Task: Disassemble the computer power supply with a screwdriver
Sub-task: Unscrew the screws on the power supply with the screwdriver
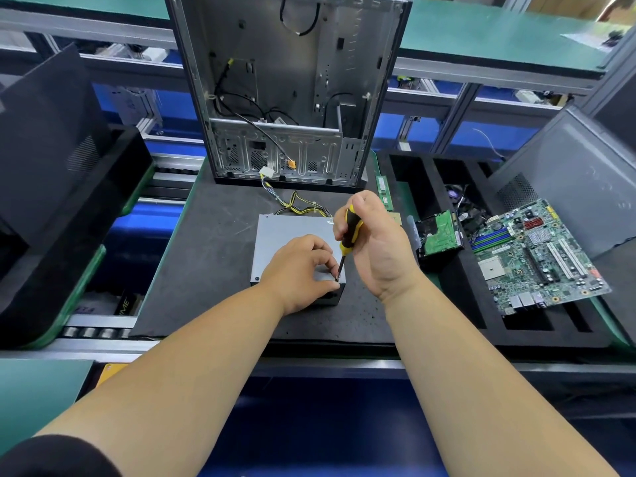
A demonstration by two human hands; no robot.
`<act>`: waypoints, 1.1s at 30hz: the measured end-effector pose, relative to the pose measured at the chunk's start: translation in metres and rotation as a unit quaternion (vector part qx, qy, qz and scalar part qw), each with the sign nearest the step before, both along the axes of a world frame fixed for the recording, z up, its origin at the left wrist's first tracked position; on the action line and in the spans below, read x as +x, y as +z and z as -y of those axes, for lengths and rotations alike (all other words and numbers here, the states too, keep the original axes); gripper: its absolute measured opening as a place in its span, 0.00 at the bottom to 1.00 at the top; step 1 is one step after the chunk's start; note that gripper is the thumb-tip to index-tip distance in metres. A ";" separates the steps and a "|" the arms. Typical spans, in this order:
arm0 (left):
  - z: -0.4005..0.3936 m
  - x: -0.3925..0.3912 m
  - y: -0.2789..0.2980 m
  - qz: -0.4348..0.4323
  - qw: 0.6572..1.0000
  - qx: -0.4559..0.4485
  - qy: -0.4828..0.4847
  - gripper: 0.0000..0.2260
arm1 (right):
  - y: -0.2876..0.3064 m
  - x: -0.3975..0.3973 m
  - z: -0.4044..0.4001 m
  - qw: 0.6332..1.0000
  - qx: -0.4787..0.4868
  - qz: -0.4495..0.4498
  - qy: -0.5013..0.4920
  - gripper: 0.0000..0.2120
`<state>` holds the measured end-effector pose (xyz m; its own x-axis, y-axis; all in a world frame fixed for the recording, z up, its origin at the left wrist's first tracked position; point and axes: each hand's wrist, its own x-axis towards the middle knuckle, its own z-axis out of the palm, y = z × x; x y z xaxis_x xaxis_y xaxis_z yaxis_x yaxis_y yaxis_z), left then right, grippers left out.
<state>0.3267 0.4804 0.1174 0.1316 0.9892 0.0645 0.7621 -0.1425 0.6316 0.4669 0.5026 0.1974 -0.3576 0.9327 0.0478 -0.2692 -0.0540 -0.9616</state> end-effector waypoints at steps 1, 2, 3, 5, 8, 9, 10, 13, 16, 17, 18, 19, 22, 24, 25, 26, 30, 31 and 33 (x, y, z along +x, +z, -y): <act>0.000 0.000 0.000 -0.002 1.000 0.001 -0.001 0.09 | 0.000 0.001 0.000 1.000 -0.005 -0.001 0.001 0.10; -0.001 0.000 -0.001 -0.003 1.000 0.003 -0.002 0.08 | 0.000 0.002 0.000 1.000 -0.009 -0.001 0.003 0.10; -0.001 0.000 -0.001 -0.004 1.000 0.004 -0.002 0.07 | 0.000 0.002 0.000 1.000 -0.008 0.007 0.005 0.10; -0.001 0.000 -0.002 -0.007 1.000 0.007 0.000 0.06 | 0.001 0.002 0.001 0.999 0.004 0.034 0.002 0.11; -0.002 -0.001 -0.004 -0.008 1.000 0.011 0.001 0.05 | 0.002 0.001 0.002 0.999 0.003 0.036 -0.005 0.12; -0.002 -0.001 -0.004 -0.007 1.000 0.012 0.002 0.05 | 0.002 0.000 0.001 1.000 -0.001 0.030 -0.008 0.11; -0.001 -0.001 -0.004 -0.005 1.000 0.012 0.003 0.06 | 0.002 -0.001 0.001 1.000 -0.004 0.022 -0.010 0.10; -0.001 0.000 -0.002 0.001 1.000 0.004 0.003 0.07 | 0.001 -0.003 -0.002 0.999 -0.011 0.005 -0.034 0.10; 0.000 0.000 -0.001 0.002 1.000 -0.002 0.003 0.08 | -0.002 -0.005 -0.005 0.997 -0.015 0.020 -0.072 0.13; 0.000 0.000 -0.001 -0.001 1.000 -0.003 0.003 0.08 | -0.003 -0.005 -0.006 0.997 -0.019 0.014 -0.076 0.14; 0.000 0.000 0.000 -0.004 1.000 -0.004 0.002 0.08 | -0.004 -0.005 -0.006 0.997 -0.023 -0.002 -0.075 0.16; 0.000 0.000 0.000 -0.006 1.000 -0.004 0.001 0.08 | -0.005 -0.004 -0.007 0.997 -0.027 -0.025 -0.067 0.18; 0.000 0.000 0.001 -0.006 1.000 -0.003 -0.001 0.10 | -0.007 -0.001 -0.008 0.997 -0.020 -0.059 -0.038 0.16; 0.000 0.000 0.001 -0.004 1.000 -0.005 -0.001 0.11 | -0.008 0.003 -0.007 0.999 0.001 -0.028 -0.039 0.12; 0.000 0.000 0.001 -0.004 1.000 -0.006 0.000 0.11 | -0.008 0.004 -0.006 0.999 0.005 -0.015 -0.040 0.11; 0.000 0.000 0.000 -0.004 1.000 -0.005 0.001 0.11 | -0.008 0.006 -0.006 0.999 0.003 -0.009 -0.041 0.10; 0.000 0.000 0.001 -0.008 1.000 -0.003 -0.002 0.13 | -0.005 0.011 -0.006 0.998 -0.027 -0.010 -0.059 0.10; 0.000 0.000 0.001 -0.009 1.000 -0.004 -0.003 0.13 | -0.005 0.013 -0.007 0.998 -0.027 -0.006 -0.064 0.10; -0.001 0.000 0.001 -0.010 1.000 -0.004 -0.003 0.13 | -0.004 0.014 -0.006 0.998 -0.024 -0.010 -0.066 0.12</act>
<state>0.3265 0.4810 0.1181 0.1396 0.9888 0.0534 0.7740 -0.1426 0.6169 0.4806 0.5087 0.1930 -0.2315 0.9728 0.0084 -0.2958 -0.0621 -0.9532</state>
